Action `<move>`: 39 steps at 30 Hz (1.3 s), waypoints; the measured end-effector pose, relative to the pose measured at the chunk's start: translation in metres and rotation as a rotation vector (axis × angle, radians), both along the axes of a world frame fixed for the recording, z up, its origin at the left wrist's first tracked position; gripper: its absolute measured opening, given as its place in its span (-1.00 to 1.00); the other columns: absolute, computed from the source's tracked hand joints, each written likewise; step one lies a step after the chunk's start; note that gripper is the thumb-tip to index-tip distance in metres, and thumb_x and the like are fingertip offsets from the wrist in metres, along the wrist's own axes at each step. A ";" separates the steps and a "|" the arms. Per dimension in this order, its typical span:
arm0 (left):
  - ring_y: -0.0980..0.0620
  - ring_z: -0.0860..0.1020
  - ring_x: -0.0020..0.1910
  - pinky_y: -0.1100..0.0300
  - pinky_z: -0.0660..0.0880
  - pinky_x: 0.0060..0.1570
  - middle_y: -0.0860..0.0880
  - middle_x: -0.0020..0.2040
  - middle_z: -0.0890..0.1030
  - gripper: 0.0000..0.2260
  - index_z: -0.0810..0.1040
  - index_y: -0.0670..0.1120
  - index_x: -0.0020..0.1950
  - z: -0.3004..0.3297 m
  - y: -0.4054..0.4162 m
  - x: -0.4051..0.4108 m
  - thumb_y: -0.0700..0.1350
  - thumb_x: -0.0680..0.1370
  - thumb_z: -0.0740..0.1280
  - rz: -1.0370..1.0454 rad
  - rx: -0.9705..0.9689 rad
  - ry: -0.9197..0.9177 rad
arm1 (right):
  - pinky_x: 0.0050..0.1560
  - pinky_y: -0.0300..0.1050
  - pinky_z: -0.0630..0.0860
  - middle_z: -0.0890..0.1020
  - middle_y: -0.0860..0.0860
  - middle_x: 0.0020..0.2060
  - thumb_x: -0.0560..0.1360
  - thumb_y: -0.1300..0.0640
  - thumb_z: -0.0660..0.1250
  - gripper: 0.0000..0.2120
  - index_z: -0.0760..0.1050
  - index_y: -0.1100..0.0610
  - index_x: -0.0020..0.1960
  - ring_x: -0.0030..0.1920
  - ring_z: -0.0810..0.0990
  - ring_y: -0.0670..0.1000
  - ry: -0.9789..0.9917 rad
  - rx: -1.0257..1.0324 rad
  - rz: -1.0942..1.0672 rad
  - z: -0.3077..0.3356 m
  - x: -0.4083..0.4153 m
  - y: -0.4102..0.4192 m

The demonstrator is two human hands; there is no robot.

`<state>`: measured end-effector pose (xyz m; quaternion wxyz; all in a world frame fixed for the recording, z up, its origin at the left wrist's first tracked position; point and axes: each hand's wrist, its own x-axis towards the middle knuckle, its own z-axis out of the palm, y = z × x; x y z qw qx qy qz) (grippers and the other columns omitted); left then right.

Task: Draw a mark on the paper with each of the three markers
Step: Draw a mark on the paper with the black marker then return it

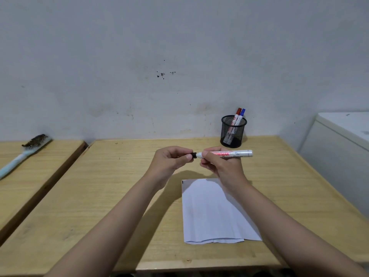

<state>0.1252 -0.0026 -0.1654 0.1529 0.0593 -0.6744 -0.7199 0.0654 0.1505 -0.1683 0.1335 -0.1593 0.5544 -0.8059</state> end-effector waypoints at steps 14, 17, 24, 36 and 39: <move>0.23 0.61 -0.29 0.40 0.48 -0.26 0.02 -0.22 0.67 -0.92 0.66 -0.08 -0.18 0.022 0.010 -0.007 -0.26 0.41 0.45 0.399 -0.104 0.169 | -0.31 -0.26 0.58 0.56 0.07 -0.35 0.36 0.12 0.51 -0.70 0.54 0.29 -0.06 -0.46 0.53 -0.14 -0.060 0.107 -0.232 0.020 -0.002 -0.025; 0.14 0.64 -0.24 0.31 0.53 -0.15 0.01 -0.22 0.68 -0.92 0.65 -0.07 -0.19 0.028 0.011 -0.013 -0.24 0.40 0.46 0.395 -0.230 0.159 | -0.15 -0.32 0.50 0.57 0.04 -0.16 0.35 0.16 0.50 -0.73 0.54 0.20 -0.01 -0.25 0.54 -0.17 0.651 0.450 -0.395 0.024 -0.017 -0.010; 0.08 0.65 -0.14 0.30 0.56 -0.09 -0.03 -0.13 0.69 -0.81 0.64 -0.09 0.01 0.050 0.038 -0.049 -0.11 0.41 0.46 0.329 -0.315 0.211 | -0.15 0.09 0.54 0.65 0.13 -0.25 0.38 0.21 0.40 -0.82 0.59 0.24 -0.04 -0.22 0.60 0.13 1.130 0.649 -0.394 0.047 -0.067 0.018; -0.11 0.45 0.24 -0.01 0.40 0.19 -0.07 0.23 0.54 -0.61 0.53 -0.09 0.19 0.019 0.074 -0.189 0.12 0.48 0.30 0.361 -0.843 -0.013 | -0.31 -0.29 0.48 0.61 0.05 -0.23 0.38 0.23 0.43 -0.73 0.41 0.11 0.01 -0.31 0.63 -0.01 0.624 0.404 -0.677 0.079 -0.196 0.050; -0.16 0.49 0.19 -0.01 0.40 0.08 -0.09 0.18 0.57 -0.62 0.55 -0.10 0.14 0.009 0.077 -0.205 0.15 0.50 0.25 0.369 -0.916 -0.091 | -0.34 -0.22 0.42 0.57 0.06 -0.30 0.38 0.24 0.42 -0.75 0.41 0.16 -0.01 -0.31 0.55 0.02 0.569 0.591 -0.592 0.060 -0.212 0.046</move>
